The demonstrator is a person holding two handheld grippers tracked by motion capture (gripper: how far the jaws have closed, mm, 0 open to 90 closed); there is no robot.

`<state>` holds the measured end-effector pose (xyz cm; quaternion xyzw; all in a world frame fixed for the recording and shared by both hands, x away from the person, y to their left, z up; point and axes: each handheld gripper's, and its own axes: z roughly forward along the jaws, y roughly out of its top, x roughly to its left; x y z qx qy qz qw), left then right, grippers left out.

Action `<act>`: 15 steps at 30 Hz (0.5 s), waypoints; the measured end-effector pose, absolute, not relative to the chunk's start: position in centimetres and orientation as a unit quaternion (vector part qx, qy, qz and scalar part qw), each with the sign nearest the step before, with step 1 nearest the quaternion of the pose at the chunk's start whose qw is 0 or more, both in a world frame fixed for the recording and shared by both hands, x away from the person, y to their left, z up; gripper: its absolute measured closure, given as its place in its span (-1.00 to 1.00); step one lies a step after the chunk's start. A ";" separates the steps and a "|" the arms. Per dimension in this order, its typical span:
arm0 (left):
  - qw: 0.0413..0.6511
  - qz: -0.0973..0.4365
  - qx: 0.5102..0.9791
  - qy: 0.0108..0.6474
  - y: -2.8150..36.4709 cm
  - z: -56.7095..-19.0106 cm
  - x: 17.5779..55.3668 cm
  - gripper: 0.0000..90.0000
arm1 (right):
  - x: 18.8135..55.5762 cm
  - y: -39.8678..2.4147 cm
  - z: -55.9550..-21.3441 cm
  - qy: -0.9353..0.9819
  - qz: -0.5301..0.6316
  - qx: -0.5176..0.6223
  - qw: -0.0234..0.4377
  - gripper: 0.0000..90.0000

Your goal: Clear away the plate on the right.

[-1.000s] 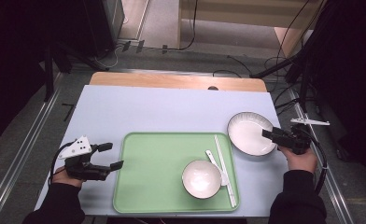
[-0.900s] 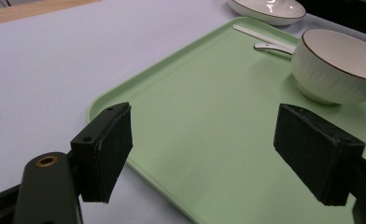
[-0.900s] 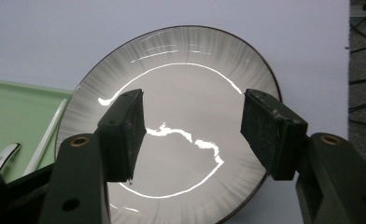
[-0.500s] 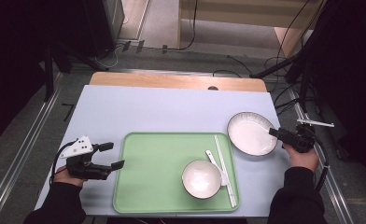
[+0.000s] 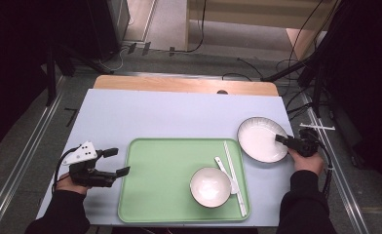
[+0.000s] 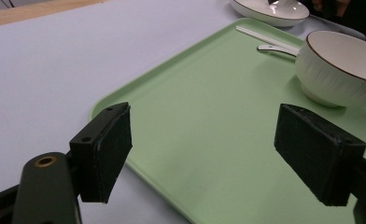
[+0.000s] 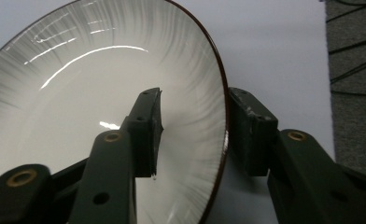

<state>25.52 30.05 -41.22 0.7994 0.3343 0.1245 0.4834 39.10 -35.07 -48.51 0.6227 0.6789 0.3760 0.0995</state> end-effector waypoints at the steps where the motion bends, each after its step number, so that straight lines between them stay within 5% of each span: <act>1: 0.484 0.125 0.799 0.334 30.1 -41.2 25.5 -0.57 | 39.3 -35.0 -48.6 0.678 0.381 0.621 0.097 0.33; 15: 0.486 0.121 0.801 0.329 29.7 -41.2 25.7 -0.58 | 39.8 -34.8 -49.4 0.668 0.405 0.614 0.113 0.39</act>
